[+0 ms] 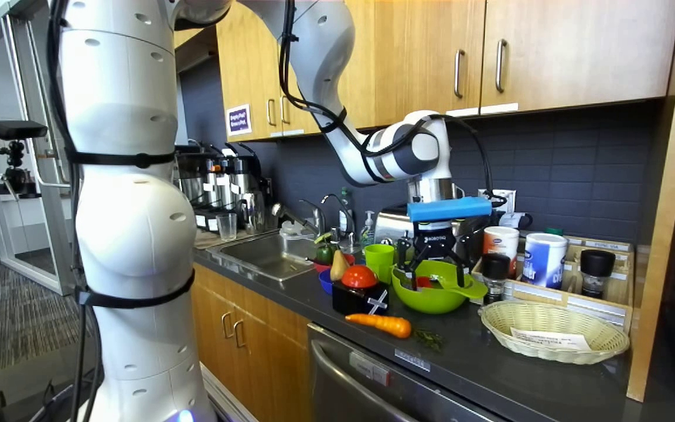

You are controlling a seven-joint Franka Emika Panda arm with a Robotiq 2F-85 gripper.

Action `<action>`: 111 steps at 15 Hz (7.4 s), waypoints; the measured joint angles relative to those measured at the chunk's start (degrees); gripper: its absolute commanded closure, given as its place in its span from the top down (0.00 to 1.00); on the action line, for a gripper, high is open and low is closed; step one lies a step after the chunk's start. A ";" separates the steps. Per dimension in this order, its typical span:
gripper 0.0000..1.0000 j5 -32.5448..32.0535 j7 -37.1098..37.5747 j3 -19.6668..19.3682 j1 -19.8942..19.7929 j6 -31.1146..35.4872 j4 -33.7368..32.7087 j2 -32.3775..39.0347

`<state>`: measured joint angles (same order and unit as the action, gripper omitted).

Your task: Remove the spoon from the green bowl, put it in the white basket and then lift the orange plush toy.

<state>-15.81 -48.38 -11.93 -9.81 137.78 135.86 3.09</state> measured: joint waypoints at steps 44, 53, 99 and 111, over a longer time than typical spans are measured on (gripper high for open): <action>0.01 -5.72 5.76 5.24 3.24 -4.35 -0.90 -3.42; 0.01 -5.72 3.13 3.21 1.07 -5.69 -5.92 -3.31; 0.01 -19.82 27.91 -1.47 -3.82 -14.02 -4.23 -12.47; 0.01 -19.77 35.87 -0.19 -2.96 -17.25 -3.47 -7.63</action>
<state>-35.58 -12.51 -12.11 -12.76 120.53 132.39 -4.54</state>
